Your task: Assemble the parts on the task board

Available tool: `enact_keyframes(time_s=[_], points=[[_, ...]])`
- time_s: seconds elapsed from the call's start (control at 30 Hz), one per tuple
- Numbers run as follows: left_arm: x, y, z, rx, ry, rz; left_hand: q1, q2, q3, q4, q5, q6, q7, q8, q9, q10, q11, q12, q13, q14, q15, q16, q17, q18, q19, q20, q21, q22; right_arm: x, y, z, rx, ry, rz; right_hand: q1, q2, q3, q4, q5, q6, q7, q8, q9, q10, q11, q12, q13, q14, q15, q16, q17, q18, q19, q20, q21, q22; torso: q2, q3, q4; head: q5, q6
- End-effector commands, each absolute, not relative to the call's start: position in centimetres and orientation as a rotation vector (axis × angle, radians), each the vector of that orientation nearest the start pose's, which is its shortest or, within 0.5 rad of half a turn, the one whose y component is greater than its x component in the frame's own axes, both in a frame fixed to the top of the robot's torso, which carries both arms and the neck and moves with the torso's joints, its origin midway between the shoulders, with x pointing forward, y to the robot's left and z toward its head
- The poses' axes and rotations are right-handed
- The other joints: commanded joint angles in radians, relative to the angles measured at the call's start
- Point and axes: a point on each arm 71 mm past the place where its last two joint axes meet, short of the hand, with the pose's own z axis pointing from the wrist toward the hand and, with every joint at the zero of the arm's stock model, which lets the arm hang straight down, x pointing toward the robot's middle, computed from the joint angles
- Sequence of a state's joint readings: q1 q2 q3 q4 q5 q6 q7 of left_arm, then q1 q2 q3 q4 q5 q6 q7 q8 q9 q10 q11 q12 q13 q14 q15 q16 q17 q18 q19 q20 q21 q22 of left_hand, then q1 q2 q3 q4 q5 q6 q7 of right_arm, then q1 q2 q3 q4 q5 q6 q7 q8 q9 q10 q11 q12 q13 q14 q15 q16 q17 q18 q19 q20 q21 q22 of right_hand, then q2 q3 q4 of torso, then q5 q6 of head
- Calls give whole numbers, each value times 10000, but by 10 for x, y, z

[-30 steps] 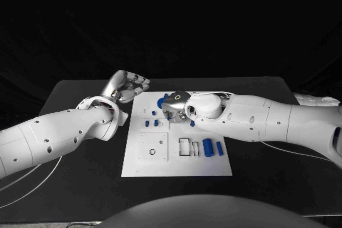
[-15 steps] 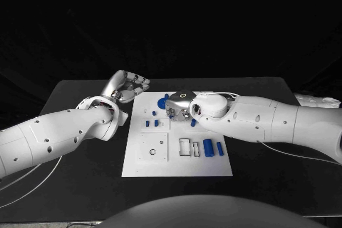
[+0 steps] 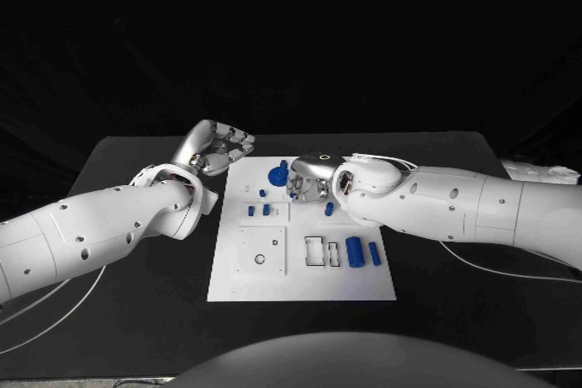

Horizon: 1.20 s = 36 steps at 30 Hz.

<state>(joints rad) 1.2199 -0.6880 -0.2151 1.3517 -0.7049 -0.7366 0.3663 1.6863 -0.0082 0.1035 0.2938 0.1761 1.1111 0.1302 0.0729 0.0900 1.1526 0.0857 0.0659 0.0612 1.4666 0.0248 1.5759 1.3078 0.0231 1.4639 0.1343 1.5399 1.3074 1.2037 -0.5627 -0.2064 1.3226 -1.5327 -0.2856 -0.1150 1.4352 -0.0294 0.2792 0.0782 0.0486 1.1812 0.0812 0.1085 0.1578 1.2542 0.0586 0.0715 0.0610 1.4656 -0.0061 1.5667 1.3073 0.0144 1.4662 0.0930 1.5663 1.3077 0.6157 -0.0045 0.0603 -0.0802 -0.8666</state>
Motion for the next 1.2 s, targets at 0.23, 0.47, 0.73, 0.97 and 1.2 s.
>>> enact_keyframes(time_s=[0.23,0.47,0.73,0.97,1.2], points=[[499,183,-215,-3456,13699,-10296,8,17,55,-16,-31,53,-8,15,14,60,-18,-23,0,1042,-41,-51,2630,-165,881,-63,59,2549,491,-128,-236,-1113,17770,7694,62,-11,40,7,42,145,-179,48,486,-365,326,-124,-15,1052,355,41,2635,-144,1046,308,45,2631,-8,-4,3,25,27],[500,183,-215,-3451,13715,-10299,8,17,55,-16,-31,53,-8,15,14,60,-18,-23,0,1042,-41,-51,2630,-165,881,-63,59,2549,489,-132,-235,-331,18174,8210,86,13,18,5,44,81,-186,23,586,-595,418,-125,-16,1052,446,41,2635,-144,1046,401,45,2631,0,4,6,33,51],[500,183,-215,-3457,13745,-10296,8,17,55,-16,-31,53,-8,15,14,60,-18,-23,0,1042,-41,-51,2630,-165,881,-63,59,2549,487,-135,-237,1216,18761,8910,130,39,22,-16,53,44,-156,14,645,-660,438,-119,-14,1052,468,41,2635,-144,1046,436,45,2631,4,3,7,60,59],[500,182,-215,-3453,13773,-10315,27,28,91,-14,-30,60,-8,9,16,69,-20,-28,-2,1042,-45,-51,2630,-168,890,-70,71,2553,485,-139,-240,2894,19290,9631,119,47,-16,-7,58,-5,-152,3,725,-801,489,-125,-17,1052,514,41,2635,-144,1046,488,45,2631,5,-4,2,78,49],[500,182,-215,-3455,13800,-10328,27,28,91,-14,-30,60,-8,9,16,69,-20,-28,-2,1042,-45,-51,2630,-168,890,-70,71,2553,481,-142,-245,4772,19902,10454,123,71,-23,-3,64,-14,-161,8,767,-847,470,-121,-16,1052,513,41,2635,-144,1046,504,45,2631,2,-3,9,108,29]])
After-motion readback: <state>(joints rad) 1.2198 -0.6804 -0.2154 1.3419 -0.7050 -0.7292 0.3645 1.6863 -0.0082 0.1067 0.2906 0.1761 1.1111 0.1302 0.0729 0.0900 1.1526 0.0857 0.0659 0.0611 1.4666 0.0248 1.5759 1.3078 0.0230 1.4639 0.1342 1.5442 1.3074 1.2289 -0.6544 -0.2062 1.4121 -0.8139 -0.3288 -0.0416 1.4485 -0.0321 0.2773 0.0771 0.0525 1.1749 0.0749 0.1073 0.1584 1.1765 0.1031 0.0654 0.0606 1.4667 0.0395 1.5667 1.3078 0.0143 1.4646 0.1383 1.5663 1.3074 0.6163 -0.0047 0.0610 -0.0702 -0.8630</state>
